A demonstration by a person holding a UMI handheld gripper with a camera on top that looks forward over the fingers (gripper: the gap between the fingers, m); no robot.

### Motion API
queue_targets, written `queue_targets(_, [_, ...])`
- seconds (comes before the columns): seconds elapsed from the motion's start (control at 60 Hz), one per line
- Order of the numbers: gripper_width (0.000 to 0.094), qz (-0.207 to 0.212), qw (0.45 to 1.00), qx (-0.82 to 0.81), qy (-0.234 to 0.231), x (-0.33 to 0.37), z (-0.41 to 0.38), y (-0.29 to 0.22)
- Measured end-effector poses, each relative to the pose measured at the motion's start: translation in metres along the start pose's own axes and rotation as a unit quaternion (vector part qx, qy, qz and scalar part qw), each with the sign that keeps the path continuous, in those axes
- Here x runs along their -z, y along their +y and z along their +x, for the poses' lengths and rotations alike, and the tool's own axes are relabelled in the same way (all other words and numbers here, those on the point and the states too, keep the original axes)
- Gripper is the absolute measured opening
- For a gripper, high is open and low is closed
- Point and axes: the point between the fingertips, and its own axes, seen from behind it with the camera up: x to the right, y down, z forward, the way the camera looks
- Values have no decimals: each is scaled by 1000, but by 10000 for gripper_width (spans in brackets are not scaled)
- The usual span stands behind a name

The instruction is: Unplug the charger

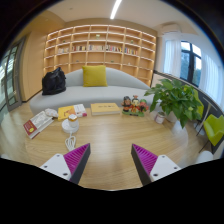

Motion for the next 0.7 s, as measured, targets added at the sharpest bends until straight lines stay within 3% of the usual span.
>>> queue_targets(0.2, [849,15,995,18,-99,-82,-117,-10])
queue_targets(0.3, [850,28,992,20,-121,-125,-162,-29])
queue_targets(0.533, [831,40,994,14,-101,-213,-205,-50])
queue_targets(0.7, [673,40,995,-8,-88,-243,-211,-46])
